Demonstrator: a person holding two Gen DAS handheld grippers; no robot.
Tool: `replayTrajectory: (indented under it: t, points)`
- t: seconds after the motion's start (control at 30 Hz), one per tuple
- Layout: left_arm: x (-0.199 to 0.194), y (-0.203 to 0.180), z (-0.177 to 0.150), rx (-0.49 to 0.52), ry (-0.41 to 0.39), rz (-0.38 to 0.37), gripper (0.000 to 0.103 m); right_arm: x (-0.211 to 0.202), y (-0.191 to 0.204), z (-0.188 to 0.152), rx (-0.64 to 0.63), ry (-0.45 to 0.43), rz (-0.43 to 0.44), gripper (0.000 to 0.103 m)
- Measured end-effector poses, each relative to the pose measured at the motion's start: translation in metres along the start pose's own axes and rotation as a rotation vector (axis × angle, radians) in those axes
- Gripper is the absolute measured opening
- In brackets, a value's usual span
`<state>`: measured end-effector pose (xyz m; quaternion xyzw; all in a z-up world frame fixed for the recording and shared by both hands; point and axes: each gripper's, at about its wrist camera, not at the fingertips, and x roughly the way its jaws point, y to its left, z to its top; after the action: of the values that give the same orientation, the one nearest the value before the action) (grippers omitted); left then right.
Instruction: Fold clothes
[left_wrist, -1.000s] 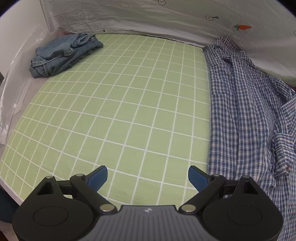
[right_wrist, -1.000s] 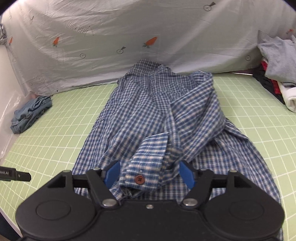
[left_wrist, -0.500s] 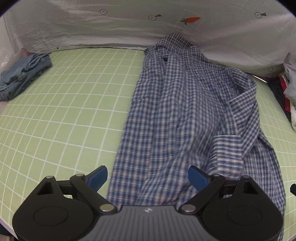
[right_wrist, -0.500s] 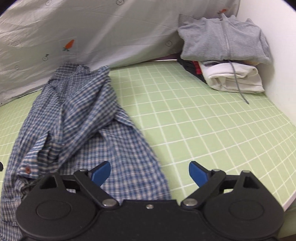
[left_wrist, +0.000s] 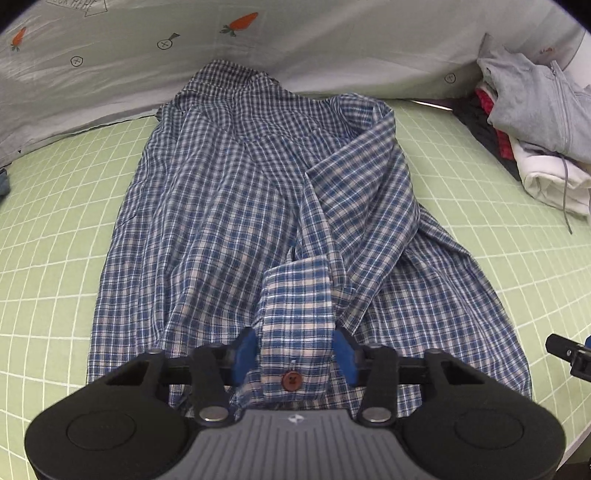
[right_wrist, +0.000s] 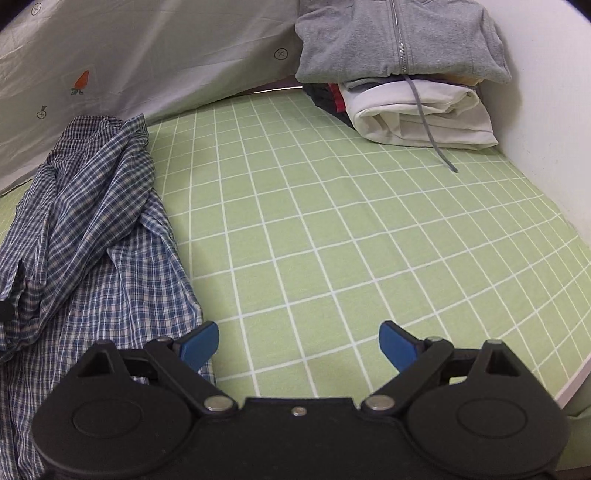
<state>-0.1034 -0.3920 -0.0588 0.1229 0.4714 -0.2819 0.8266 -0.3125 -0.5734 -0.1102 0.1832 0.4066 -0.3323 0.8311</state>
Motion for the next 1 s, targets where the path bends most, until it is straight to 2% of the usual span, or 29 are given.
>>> replayTrajectory:
  t: [0.07, 0.1, 0.13, 0.43, 0.57, 0.77, 1.0]
  points:
    - [0.003, 0.001, 0.0, 0.004, 0.01, 0.001, 0.025, 0.002, 0.001, 0.001, 0.003, 0.003, 0.005, 0.094]
    - [0.004, 0.002, 0.0, 0.006, 0.013, 0.0, 0.017, 0.003, 0.002, 0.002, 0.004, 0.003, 0.007, 0.094]
    - [0.0, 0.005, 0.003, 0.001, -0.001, -0.01, 0.016, 0.004, 0.003, 0.003, 0.008, 0.004, 0.01, 0.094]
    - [-0.034, 0.043, 0.042, -0.067, -0.126, -0.082, 0.012, 0.008, 0.028, 0.006, 0.044, 0.012, 0.034, 0.094]
    - [-0.04, 0.07, 0.054, -0.107, -0.16, -0.085, 0.011, 0.007, 0.049, 0.007, 0.044, 0.016, 0.039, 0.094]
    - [-0.044, 0.133, 0.07, -0.212, -0.199, -0.094, 0.008, 0.009, 0.091, 0.006, 0.01, 0.028, 0.034, 0.094]
    - [-0.05, 0.205, 0.109, -0.247, -0.3, -0.105, 0.007, 0.016, 0.141, 0.007, -0.04, 0.038, -0.03, 0.094]
